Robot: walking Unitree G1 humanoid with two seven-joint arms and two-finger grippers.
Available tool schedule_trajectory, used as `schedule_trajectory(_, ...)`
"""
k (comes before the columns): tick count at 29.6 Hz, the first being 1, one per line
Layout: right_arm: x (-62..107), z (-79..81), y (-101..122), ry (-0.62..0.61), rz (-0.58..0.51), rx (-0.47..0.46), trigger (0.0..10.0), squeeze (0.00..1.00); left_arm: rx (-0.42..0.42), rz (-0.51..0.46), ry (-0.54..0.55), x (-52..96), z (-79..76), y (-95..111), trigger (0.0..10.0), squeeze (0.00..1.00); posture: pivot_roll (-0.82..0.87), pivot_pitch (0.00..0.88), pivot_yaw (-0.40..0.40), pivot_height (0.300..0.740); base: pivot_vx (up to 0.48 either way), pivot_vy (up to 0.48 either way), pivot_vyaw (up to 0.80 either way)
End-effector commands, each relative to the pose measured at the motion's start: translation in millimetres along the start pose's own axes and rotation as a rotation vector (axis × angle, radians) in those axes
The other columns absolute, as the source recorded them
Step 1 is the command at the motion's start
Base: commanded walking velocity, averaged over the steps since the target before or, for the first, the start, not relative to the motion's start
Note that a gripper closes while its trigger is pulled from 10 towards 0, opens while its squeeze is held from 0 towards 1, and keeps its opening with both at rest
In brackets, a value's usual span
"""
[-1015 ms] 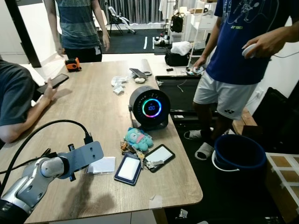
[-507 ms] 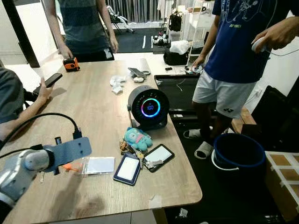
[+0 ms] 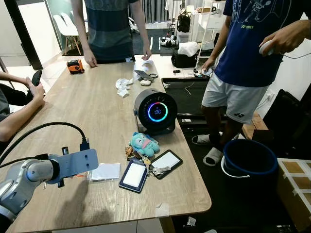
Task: Hang keys on a hook
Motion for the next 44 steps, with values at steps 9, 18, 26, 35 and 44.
schedule_trajectory(9, 2.2, 1.9, -6.7, -0.005, 0.020, -0.019, 10.0, 0.00, -0.005, -0.025, -0.021, -8.0, -8.0, 8.7, 10.0, 0.00, 0.04, 0.115, 0.076, 0.740, 0.000, 0.000, 0.00)
schedule_trajectory(18, 2.1, 0.7, -6.1, -0.005, 0.019, -0.017, 10.0, 0.00, 0.000, -0.022, 0.000, -11.6, -6.8, 9.0, 10.0, 0.00, 0.03, 0.115, 0.073, 0.740, 0.000, 0.000, 0.00)
schedule_trajectory(26, 2.2, 1.9, -6.0, -0.001, 0.017, -0.015, 10.0, 0.00, 0.009, 0.072, 0.047, -23.0, -3.2, -13.0, 10.0, 0.00, 0.03, 0.119, 0.074, 0.740, 0.000, 0.000, 0.00)
schedule_trajectory(35, 3.9, 1.9, -8.8, -0.005, 0.020, -0.019, 10.0, 0.00, 0.008, 0.104, 0.035, -19.4, -4.2, -26.8, 10.0, 0.00, 0.03, 0.123, 0.080, 0.740, 0.000, 0.000, 0.00)
schedule_trajectory(44, 3.7, 3.5, -9.4, 0.001, 0.025, -0.018, 10.0, 0.00, -0.033, 0.073, -0.040, -9.1, -11.0, -27.3, 10.0, 0.00, 0.04, 0.125, 0.078, 0.740, 0.000, 0.000, 0.00)
Point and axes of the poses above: a point about 5 cm out from each wrist's last joint towards the gripper, its own x axis pointing back from the gripper into the wrist, its own y axis along the axis of the wrist's last joint, z = x × y, the point moved 5 cm from there along -x, pointing out of the wrist towards the gripper, and after that the axes turned 5 degrees about -x, right-handed, at the moved point
